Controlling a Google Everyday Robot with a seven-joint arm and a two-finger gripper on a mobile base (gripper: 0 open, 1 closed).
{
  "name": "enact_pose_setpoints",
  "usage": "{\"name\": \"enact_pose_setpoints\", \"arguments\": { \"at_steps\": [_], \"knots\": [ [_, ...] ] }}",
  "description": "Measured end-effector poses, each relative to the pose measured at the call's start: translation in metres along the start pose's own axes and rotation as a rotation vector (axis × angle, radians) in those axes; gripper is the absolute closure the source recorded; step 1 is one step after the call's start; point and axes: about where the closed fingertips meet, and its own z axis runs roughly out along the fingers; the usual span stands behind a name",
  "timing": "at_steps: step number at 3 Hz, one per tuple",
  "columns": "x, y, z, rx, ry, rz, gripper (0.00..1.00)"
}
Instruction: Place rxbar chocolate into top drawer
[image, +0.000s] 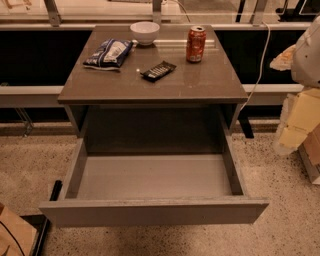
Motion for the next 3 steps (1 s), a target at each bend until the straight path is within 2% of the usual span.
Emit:
{"name": "enact_pose_setpoints", "arguments": {
  "at_steps": [1, 2, 3],
  "knots": [
    [0.000, 0.000, 0.000, 0.000, -0.001, 0.000, 0.00],
    [-0.032, -0.023, 0.011, 0.001, -0.090, -0.027, 0.00],
    [-0.091, -0.060, 0.033, -0.015, -0.220, -0.071, 0.00]
  ]
}}
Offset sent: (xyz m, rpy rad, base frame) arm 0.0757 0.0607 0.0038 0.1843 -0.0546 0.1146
